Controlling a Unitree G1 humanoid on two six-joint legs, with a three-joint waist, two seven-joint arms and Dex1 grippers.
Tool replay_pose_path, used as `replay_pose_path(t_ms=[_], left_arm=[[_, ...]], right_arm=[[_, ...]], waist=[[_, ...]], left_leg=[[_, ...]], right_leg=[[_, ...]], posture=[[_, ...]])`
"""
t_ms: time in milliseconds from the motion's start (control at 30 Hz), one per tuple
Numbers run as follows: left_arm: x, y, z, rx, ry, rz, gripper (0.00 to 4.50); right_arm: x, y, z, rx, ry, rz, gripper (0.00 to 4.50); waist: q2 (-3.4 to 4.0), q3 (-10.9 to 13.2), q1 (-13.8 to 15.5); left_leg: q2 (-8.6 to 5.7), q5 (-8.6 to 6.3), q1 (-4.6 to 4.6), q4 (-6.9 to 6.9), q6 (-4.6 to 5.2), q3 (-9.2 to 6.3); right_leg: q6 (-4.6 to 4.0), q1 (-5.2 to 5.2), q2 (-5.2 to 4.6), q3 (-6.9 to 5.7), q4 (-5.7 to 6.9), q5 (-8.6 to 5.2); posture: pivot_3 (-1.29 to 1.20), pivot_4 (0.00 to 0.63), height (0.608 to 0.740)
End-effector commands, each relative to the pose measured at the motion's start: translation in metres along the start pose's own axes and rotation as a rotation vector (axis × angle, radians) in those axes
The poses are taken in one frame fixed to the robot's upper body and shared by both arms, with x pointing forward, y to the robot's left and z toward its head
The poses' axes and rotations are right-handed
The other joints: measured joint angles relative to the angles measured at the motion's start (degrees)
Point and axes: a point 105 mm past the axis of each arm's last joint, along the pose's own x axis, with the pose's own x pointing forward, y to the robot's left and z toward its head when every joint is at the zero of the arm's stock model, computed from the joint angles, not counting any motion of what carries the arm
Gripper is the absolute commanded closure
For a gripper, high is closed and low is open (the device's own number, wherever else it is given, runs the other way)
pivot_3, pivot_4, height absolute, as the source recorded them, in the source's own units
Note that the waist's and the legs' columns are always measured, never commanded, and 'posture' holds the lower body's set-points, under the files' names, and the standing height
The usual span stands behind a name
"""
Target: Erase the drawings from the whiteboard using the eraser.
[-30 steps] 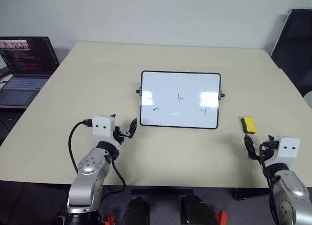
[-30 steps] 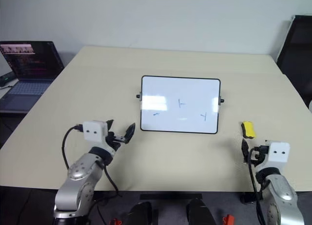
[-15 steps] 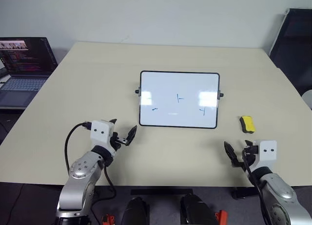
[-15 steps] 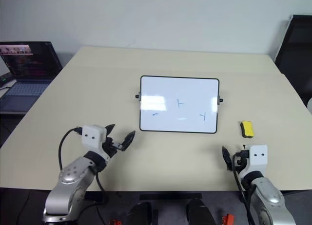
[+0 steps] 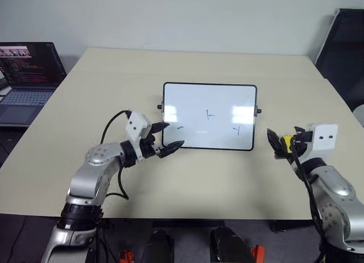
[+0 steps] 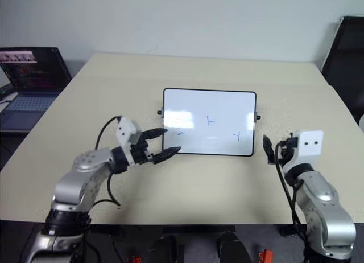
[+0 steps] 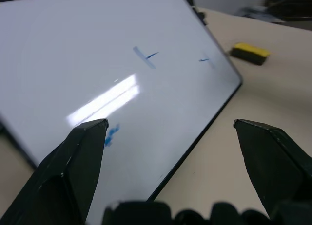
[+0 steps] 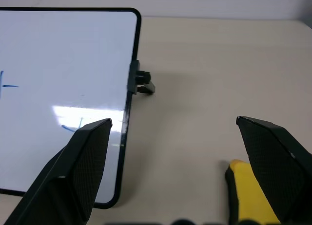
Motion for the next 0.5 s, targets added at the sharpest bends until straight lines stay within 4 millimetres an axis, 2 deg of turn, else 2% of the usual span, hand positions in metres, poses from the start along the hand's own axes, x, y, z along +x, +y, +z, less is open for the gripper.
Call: replay_pose_path(t_ms=[33, 167, 267, 367, 500], left_arm=[[0.01, -0.017, 0.025, 0.059, -0.026, -0.209, 0.0], [0.017, -0.032, 0.039, 0.117, -0.014, -0.383, 0.0], [0.023, -0.035, 0.046, 0.164, -0.005, -0.442, 0.0], [0.031, -0.041, 0.055, 0.25, 0.004, -0.499, 0.0], [0.043, -0.046, 0.069, 0.332, -0.019, -0.523, 0.0]], right_arm=[[0.005, -0.014, 0.012, -0.006, -0.001, -0.044, 0.01], [0.012, -0.027, -0.004, 0.03, 0.109, -0.063, 0.01], [0.016, -0.036, -0.015, 0.044, 0.167, -0.069, 0.01], [0.018, -0.053, -0.03, 0.043, 0.236, -0.104, 0.01], [0.023, -0.068, -0.038, 0.037, 0.268, -0.113, 0.01]], waist=[[0.0, 0.0, -0.02], [0.0, 0.0, -0.15], [0.01, 0.01, -0.25], [0.01, 0.01, -0.36], [0.01, 0.01, -0.42]], left_leg=[[0.0, 0.0, 0.0, 0.0, 0.0, 0.0], [0.0, -0.01, 0.01, -0.01, 0.01, -0.01], [-0.01, 0.0, 0.01, 0.0, 0.02, 0.0], [-0.01, 0.01, 0.0, 0.06, 0.03, -0.01], [-0.03, 0.01, 0.01, 0.1, 0.03, 0.01]], right_leg=[[0.0, 0.0, 0.01, 0.0, 0.01, 0.0], [0.02, 0.02, 0.01, 0.01, 0.01, -0.02], [0.03, 0.02, 0.01, 0.03, 0.03, -0.02], [0.04, 0.04, 0.01, 0.02, 0.08, -0.01], [0.06, 0.08, 0.0, 0.05, 0.06, 0.0]], posture=[[0.0, 0.15, 0.74], [0.0, 0.15, 0.74], [0.0, 0.15, 0.74], [0.0, 0.15, 0.74], [0.0, 0.15, 0.74]])
